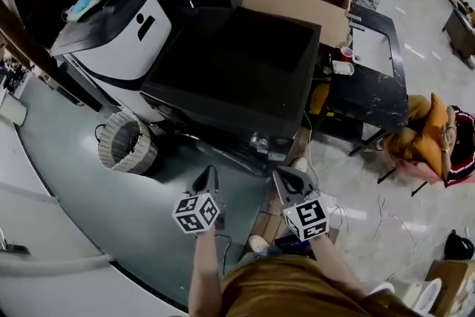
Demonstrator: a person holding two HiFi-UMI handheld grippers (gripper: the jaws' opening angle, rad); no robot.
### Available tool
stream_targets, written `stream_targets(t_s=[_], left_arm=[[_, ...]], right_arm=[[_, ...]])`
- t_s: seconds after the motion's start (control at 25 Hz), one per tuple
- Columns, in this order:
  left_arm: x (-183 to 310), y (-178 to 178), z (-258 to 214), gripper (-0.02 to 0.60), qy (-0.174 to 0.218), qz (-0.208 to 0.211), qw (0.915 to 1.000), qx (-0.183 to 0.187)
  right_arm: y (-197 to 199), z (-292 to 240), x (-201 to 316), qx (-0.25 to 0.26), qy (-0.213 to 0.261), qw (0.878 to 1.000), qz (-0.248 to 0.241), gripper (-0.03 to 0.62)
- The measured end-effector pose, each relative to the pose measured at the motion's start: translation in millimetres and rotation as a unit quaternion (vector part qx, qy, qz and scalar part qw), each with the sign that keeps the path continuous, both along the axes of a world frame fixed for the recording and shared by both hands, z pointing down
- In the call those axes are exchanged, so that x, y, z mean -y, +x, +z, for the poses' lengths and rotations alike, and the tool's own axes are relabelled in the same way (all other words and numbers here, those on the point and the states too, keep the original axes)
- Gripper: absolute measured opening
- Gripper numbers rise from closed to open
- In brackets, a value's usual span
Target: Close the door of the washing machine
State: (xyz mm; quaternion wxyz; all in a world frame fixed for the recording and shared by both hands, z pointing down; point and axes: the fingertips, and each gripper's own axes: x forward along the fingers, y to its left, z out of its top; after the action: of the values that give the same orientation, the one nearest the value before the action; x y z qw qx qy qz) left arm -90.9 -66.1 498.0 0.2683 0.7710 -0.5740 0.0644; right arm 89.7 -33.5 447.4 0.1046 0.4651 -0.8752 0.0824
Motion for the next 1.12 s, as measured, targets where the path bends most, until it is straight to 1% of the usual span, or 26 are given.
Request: stream_targets(t_s=[0.2, 0.32, 0.56, 0.88, 1.12], left_arm=[[-36.9, -14.7, -34.5, 0.025, 0.043, -0.015, 0.9988, 0.017], [-52.7, -19.8, -45.3, 0.025, 0.058, -0.022, 0.9980, 0.015], [-70.2, -26.8, -56.6, 0.025, 0.075, -0.026, 0.9967, 0.021], [-82.6, -31.5, -62.0, 0.025, 0.082, -0.026, 0.9958, 0.032], [-82.3, -37.5, -62.5, 0.025, 0.084, -0.033, 0.9955, 0.026]], right_arm=[[-17.0, -15.3, -24.0, -0.008, 0.023, 1.000, -0.007, 0.012], [-21.1, -19.0, -36.2, -0.012, 0.029, 0.999, -0.008, 0.012], [-32.4, -18.2, -52.9, -0.017, 0.030, 0.999, -0.020, 0.012], [-42.3, -24.7, -58.3, -0.021, 0.038, 0.999, -0.028, 0.012], [-49.3, -28.9, -59.1, -0.021, 0.044, 0.998, -0.037, 0.012]])
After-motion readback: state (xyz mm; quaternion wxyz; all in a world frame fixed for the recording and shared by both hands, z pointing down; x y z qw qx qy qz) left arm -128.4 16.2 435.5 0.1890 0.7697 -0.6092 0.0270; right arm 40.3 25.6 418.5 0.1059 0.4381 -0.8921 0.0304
